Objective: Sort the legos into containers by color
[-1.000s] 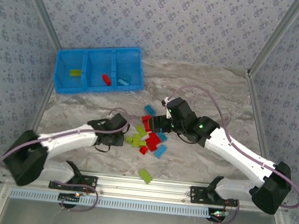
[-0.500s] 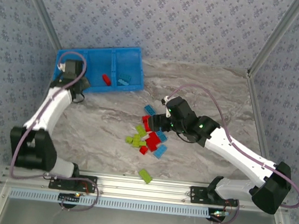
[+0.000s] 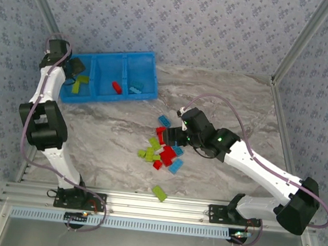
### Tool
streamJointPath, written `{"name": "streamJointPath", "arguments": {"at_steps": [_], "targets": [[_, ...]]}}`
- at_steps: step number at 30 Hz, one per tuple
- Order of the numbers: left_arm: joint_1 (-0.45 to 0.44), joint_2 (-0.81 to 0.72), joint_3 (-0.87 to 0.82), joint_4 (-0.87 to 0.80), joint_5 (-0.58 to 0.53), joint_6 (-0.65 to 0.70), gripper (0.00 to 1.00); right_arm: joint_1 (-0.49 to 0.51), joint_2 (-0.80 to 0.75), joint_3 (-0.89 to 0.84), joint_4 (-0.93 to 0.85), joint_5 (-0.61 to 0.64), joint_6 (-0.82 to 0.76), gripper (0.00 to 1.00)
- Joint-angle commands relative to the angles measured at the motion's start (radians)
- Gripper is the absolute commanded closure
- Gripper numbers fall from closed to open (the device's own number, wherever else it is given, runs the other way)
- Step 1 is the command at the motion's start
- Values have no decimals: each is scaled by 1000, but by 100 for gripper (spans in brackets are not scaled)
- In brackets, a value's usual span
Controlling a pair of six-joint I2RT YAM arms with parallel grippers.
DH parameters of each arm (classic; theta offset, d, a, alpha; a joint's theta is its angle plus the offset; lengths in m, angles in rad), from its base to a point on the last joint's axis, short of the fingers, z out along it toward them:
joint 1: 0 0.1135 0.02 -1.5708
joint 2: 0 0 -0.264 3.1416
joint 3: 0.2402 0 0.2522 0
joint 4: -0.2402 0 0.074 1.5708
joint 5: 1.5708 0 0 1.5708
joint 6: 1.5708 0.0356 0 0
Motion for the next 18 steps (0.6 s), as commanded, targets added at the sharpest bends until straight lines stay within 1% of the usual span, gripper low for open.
{"name": "streamJointPath", "arguments": {"at_steps": [1, 3, 5, 6, 8, 11, 14, 16, 18], "targets": [[-27, -169, -69, -25, 119, -23, 19, 6, 13, -5, 1, 22, 21, 16], [-60, -277, -151, -8, 175, -36, 19, 7, 31, -7, 0, 28, 24, 16], [-118, -397, -244, 16, 212, -34, 19, 8, 50, -11, -6, 37, 28, 16], [-164, -463, -287, 22, 217, -18, 19, 8, 60, -15, -4, 43, 26, 16], [-275, -578, -369, 22, 200, 25, 19, 7, 76, -21, -7, 62, 26, 16], [-491, -720, -488, -10, 155, 93, 19, 8, 104, -27, -11, 57, 24, 16], [-682, -807, -604, -43, 110, 123, 19, 3, 135, -69, 20, 72, 40, 16], [-790, -847, -677, -59, 55, 127, 19, -16, 165, -98, 44, 84, 46, 16], [-872, -876, -745, -69, 15, 122, 19, -48, 199, -119, 69, 87, 58, 17]]}}
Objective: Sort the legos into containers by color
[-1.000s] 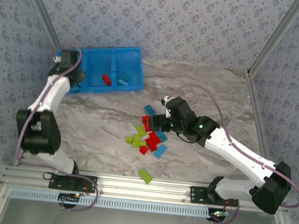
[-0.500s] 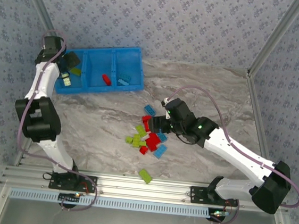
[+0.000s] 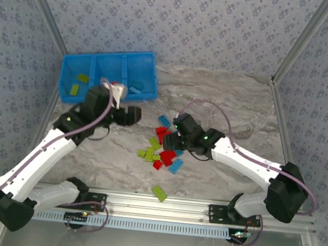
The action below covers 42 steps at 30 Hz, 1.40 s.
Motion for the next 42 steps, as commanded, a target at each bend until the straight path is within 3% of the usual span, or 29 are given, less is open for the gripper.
{"name": "streamJointPath", "arguments": {"at_steps": [1, 4, 9, 18, 24, 30, 33, 38, 42], "targets": [[-118, -30, -114, -66, -101, 30, 19, -52, 67, -46, 47, 30, 35, 18], [-165, -59, -191, -44, -103, 10, 19, -101, 128, -65, 121, 22, 17, 20], [-172, -106, -270, -14, -93, -14, 19, -178, 255, -35, 203, -33, 0, 36], [-172, -137, -291, -11, -130, -27, 18, -221, 422, 19, 250, -69, -5, 46], [-172, -140, -303, -15, -171, -33, 15, -260, 460, 22, 249, -96, 22, 54], [-172, -140, -303, -14, -182, -40, 14, -277, 378, 36, 272, -100, 14, 55], [-172, -144, -300, -9, -189, -46, 14, -269, 452, 94, 246, -67, 10, 57], [-172, -168, -291, -35, -215, -51, 12, -246, 562, 166, 208, 3, 18, 78], [-172, -204, -281, -72, -264, -64, 11, -246, 493, 177, 187, 19, 22, 81]]}}
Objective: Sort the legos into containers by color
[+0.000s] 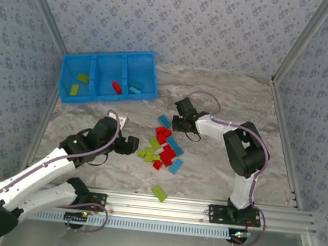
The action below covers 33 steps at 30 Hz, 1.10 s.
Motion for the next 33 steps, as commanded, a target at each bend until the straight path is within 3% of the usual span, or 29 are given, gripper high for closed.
{"name": "streamJointPath", "arguments": {"at_steps": [1, 7, 12, 18, 23, 26, 28, 30, 33], "targets": [[-4, -45, 20, -47, -66, -25, 11, 3, -45, 4, -115, 68, -2, 81], [-5, -138, 40, -75, -208, -112, 4, 46, -230, 94, -153, 120, -59, 82], [-5, -190, 52, -125, -358, -232, 2, 132, -202, 241, -75, 124, -131, 82], [-5, -231, 69, -170, -393, -289, 2, 157, 87, 558, 7, 101, -222, 80], [-5, -261, 75, -220, -395, -292, 1, 149, 436, 993, -104, 133, -286, 76], [-5, -274, 75, -237, -386, -303, 1, 138, 613, 1289, -258, 111, -303, 55], [-5, -280, 71, -244, -385, -310, 1, 138, 672, 1417, -322, 100, -317, 48], [-5, -283, 63, -241, -384, -313, 1, 139, 672, 1433, -314, 76, -322, 44], [-5, -278, 55, -220, -371, -322, 1, 140, 650, 1428, -310, 62, -328, 51]]}}
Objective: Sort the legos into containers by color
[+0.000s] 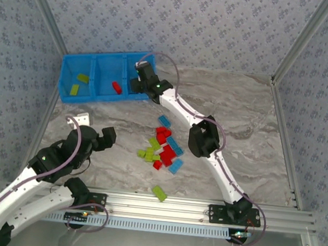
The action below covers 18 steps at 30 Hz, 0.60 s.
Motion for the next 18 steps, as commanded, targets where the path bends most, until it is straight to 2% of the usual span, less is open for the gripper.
{"name": "streamJointPath", "arguments": {"at_steps": [1, 5, 8, 15, 18], "targets": [[-4, -1, 18, 7, 6, -23, 1, 2, -58, 70, -44, -18, -29, 56], [-5, 17, 27, 32, 31, -23, 1, 1, -129, 32, -95, -42, -9, 60], [-5, 34, 32, 40, 41, -11, 1, 8, -258, -105, -101, -71, -5, 60], [-3, 87, 14, 106, 141, 26, 1, 13, -754, -771, 28, -111, -4, 54], [-2, 142, 13, 158, 192, 40, 1, 18, -957, -1026, 20, -95, 29, 52]]}}
